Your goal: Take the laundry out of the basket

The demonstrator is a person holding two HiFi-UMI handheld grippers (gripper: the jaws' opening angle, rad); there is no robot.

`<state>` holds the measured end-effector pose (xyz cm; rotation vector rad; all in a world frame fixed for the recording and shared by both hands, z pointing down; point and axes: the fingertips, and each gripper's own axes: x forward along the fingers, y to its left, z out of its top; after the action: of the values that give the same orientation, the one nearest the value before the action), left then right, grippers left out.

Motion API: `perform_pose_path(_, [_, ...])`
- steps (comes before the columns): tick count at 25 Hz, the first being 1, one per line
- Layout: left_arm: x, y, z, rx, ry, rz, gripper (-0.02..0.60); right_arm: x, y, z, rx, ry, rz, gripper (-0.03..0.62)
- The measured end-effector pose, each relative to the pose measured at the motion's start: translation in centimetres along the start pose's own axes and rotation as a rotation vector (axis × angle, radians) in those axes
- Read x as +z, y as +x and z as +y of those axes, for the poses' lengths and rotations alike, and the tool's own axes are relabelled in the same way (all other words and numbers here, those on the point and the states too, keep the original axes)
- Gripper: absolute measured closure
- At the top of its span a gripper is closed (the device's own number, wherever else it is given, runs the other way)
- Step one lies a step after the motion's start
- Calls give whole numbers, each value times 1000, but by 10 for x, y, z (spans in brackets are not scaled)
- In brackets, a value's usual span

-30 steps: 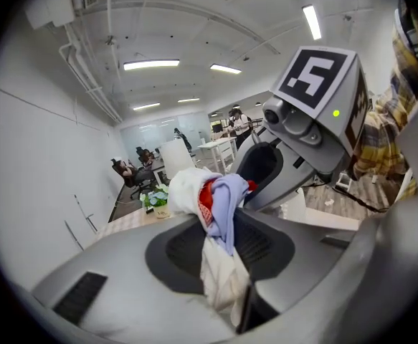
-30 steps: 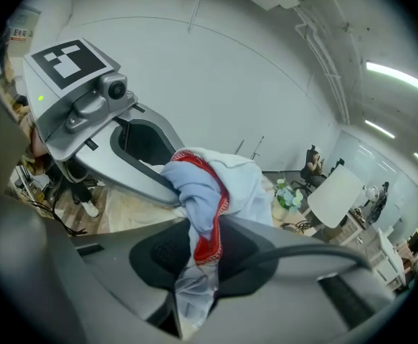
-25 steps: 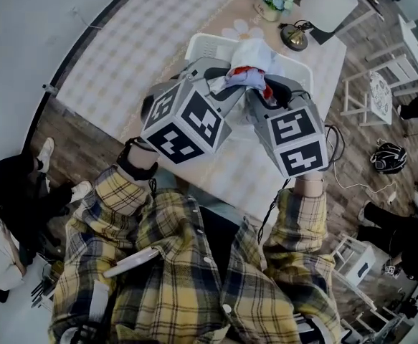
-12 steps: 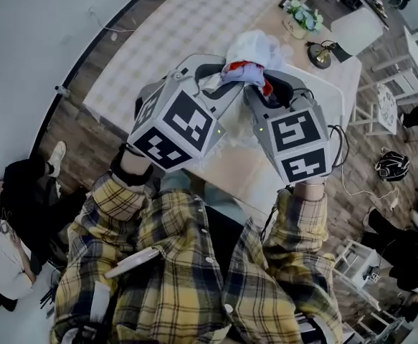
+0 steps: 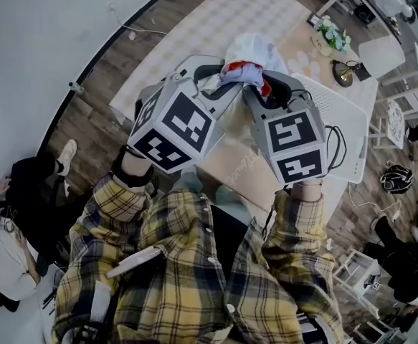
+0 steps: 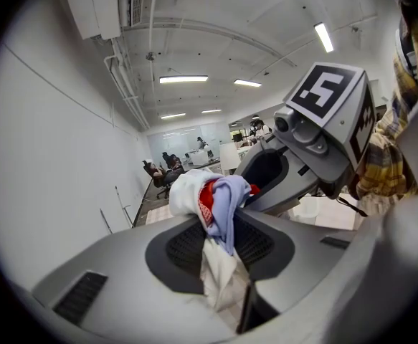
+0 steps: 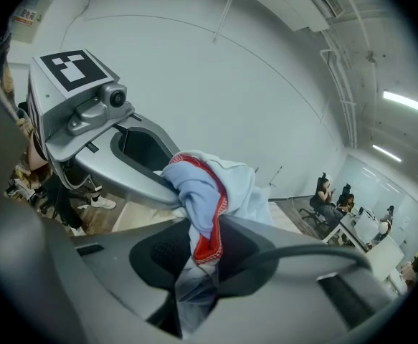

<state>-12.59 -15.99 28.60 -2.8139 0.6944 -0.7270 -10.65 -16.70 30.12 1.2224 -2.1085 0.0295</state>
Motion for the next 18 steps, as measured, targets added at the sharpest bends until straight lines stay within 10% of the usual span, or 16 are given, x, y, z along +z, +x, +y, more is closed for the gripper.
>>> perform_pose_path(18, [-173,12,20,-9,-205,216,459,-63,136,101,232,133,177,479])
